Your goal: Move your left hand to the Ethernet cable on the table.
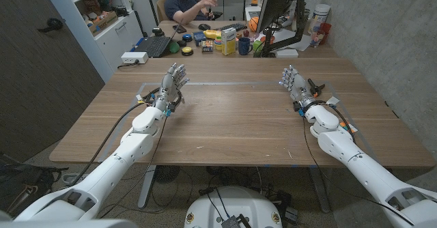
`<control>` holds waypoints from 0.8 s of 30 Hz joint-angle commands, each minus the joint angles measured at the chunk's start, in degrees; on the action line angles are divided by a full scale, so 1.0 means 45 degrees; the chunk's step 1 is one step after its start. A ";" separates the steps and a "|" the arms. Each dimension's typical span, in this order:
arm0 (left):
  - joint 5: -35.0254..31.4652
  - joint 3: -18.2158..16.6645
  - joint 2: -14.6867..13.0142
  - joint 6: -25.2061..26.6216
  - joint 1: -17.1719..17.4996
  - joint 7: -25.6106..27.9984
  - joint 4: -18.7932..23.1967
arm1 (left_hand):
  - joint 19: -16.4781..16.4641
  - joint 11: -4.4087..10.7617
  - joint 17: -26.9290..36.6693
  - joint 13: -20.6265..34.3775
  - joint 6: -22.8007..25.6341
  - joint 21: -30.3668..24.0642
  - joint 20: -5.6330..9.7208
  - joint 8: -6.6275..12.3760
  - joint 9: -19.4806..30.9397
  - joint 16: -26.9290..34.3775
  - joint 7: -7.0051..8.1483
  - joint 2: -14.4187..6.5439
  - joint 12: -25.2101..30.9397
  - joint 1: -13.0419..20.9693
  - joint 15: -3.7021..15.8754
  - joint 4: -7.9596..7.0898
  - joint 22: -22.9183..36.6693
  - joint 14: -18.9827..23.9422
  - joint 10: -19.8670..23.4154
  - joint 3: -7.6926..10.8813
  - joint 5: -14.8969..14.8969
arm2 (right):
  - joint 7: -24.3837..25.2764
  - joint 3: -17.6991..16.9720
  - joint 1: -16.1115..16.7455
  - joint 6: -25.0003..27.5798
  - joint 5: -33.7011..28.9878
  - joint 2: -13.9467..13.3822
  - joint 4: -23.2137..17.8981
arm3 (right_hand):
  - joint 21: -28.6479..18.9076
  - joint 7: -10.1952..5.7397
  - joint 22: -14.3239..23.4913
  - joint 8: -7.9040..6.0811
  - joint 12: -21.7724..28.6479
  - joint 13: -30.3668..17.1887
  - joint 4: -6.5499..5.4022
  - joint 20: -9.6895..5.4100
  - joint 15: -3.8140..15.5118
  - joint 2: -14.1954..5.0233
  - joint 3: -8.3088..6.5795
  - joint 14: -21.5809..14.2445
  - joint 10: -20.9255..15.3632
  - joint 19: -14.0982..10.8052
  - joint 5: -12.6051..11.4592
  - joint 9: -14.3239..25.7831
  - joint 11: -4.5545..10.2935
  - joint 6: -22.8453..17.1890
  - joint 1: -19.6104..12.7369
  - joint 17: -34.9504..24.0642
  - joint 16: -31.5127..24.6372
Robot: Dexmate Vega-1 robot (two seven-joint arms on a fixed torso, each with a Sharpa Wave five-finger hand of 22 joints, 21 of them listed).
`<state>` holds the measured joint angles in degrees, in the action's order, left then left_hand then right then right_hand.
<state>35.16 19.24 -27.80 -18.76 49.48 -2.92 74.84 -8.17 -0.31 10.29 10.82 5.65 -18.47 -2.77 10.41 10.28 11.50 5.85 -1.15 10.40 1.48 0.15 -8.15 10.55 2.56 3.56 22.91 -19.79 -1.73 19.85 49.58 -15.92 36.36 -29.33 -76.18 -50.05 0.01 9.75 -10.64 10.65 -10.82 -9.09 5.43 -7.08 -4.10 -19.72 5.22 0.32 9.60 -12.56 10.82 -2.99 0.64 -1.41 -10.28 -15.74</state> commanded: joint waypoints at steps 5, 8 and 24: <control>-0.2244 -0.1377 0.1226 -0.0419 0.0757 0.1002 0.0544 | 0.0103 0.0020 0.0053 0.0040 -0.0306 0.0096 -0.0206 0.0008 0.0073 0.0015 0.0306 -0.0215 0.0059 -0.0005 -0.0419 0.0001 0.0067 -0.0037 -0.0017 0.0028 -0.0114 | -0.0549 -0.0939 0.0342 0.0398 -0.0776 0.0606 -0.0152 | -0.0070 -0.0006 0.0053 -0.0092 0.0090 -0.0048 0.0003 0.0029 -0.0102 -0.0117 -0.0050 -0.0007 0.0017 0.0079 -0.0075 0.0037 -0.0098 0.0076 -0.0017 -0.0066 -0.0042; -0.2865 -0.1582 0.1365 -0.0288 0.0947 0.1666 0.0911 | 0.0228 0.0118 0.0079 0.0071 -0.0240 0.0197 -0.0537 0.0084 0.0080 0.0051 0.0823 -0.0238 0.0208 0.0039 -0.0442 0.0032 0.0084 -0.0012 0.0327 -0.0005 -0.0167 | -0.0662 -0.1093 0.0361 0.0428 -0.0918 0.0724 -0.0108 | -0.0054 -0.0002 0.0053 -0.0091 0.0088 -0.0048 0.0003 0.0022 -0.0104 -0.0117 -0.0041 -0.0007 0.0022 0.0075 -0.0077 0.0037 -0.0096 0.0079 -0.0016 -0.0067 -0.0035; -0.5726 -0.2444 0.2850 -0.1353 0.1274 0.5144 0.1149 | 0.0685 0.0391 0.0102 0.0132 -0.0723 0.0498 -0.0836 0.0002 0.0088 -0.0071 0.1493 -0.0186 0.0083 0.0321 -0.0565 0.0293 0.0089 -0.0492 -0.0142 0.0001 -0.0253 | -0.1184 -0.1669 0.0280 0.0549 -0.1366 0.1323 0.0232 | 0.0036 -0.0008 0.0055 -0.0089 0.0087 -0.0048 0.0003 0.0029 -0.0115 -0.0106 0.0017 -0.0007 0.0025 0.0063 -0.0088 0.0037 -0.0092 0.0087 -0.0012 -0.0069 0.0002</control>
<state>18.58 11.00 -19.55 -22.04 54.01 9.09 78.94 -5.58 1.34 10.55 11.09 2.74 -16.51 -6.18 10.41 10.54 11.50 12.01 -1.91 10.86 2.23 -2.25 -7.26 10.81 1.19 3.33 22.83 -20.63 -5.50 14.08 51.05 -13.64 31.75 -25.12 -76.19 -49.97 0.01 9.74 -10.64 10.65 -10.80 -9.09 5.42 -7.06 -4.09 -19.72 5.22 0.32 9.59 -12.56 10.80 -2.98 0.63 -1.40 -10.27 -15.74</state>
